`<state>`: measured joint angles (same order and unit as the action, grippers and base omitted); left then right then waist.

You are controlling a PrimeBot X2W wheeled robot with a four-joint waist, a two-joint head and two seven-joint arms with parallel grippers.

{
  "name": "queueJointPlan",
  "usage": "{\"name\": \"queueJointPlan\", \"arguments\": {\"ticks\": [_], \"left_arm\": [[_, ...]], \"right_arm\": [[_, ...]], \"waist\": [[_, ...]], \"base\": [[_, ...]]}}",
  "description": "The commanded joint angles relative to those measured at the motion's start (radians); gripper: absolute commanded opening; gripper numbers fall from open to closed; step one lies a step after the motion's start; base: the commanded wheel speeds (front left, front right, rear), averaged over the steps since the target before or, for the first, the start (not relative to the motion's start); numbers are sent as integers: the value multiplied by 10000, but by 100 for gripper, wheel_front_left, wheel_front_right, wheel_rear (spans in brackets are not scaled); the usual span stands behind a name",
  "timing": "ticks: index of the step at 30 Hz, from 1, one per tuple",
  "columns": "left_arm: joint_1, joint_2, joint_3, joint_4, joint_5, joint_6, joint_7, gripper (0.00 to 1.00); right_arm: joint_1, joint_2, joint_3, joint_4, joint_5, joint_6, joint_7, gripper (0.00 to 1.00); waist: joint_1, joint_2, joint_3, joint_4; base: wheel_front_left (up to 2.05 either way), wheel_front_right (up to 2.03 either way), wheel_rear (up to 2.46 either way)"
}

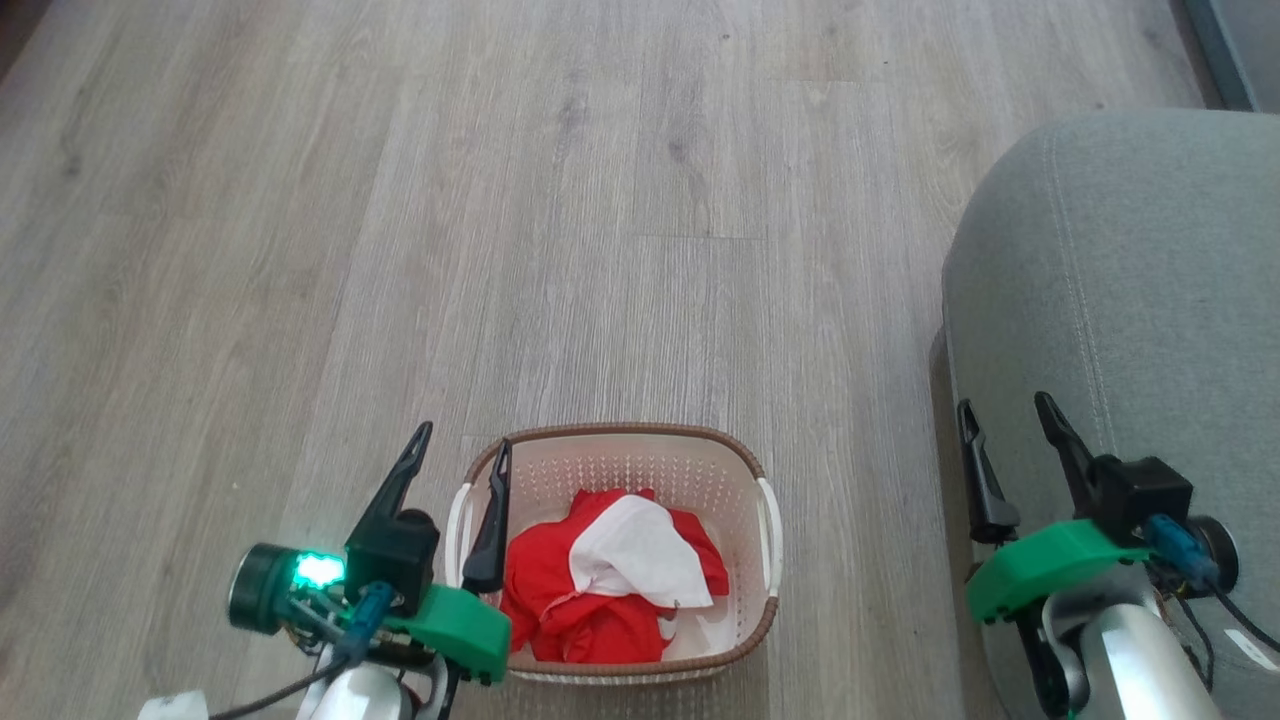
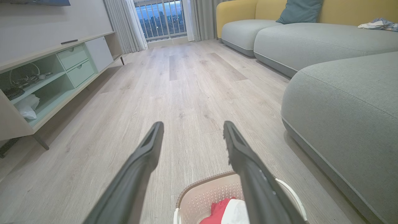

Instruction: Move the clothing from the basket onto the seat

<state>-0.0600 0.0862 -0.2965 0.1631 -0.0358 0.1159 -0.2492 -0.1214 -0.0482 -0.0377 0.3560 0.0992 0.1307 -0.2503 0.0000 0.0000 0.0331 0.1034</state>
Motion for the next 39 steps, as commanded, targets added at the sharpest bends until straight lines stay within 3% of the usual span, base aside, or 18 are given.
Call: {"name": "queueJointPlan", "arguments": {"ticks": [1,12,19,24,30,39], "left_arm": [[-371,-45,322,-323,62,-69,-126,100],[-359,-174,485,-84,82,-411,-126,100],[-453,-251,454,926,-72,-877,-126,100],[-990,-293,313,1996,-95,-1306,-126,100],[-2175,-289,159,3163,35,-1839,-126,100],[-4010,-117,-272,4522,390,-2171,-126,100]], "right_arm": [[-534,-20,235,-297,-62,0,-114,100],[-595,-20,201,-240,-14,0,-114,100],[-767,-20,-165,-232,-117,0,-114,100],[-1090,-20,-216,-234,-399,0,-114,100],[-1630,-20,19,-648,-908,0,-114,100],[-2080,-20,169,-1674,-1311,0,-115,100]], "waist": [[0,0,5,-6],[0,0,106,-28],[0,0,638,-131],[0,0,1635,-200],[0,0,3555,-418],[0,0,5834,-744]], "base": [[0,0,0],[0,0,0],[0,0,0],[0,0,0],[0,0,0],[0,0,0]]}}
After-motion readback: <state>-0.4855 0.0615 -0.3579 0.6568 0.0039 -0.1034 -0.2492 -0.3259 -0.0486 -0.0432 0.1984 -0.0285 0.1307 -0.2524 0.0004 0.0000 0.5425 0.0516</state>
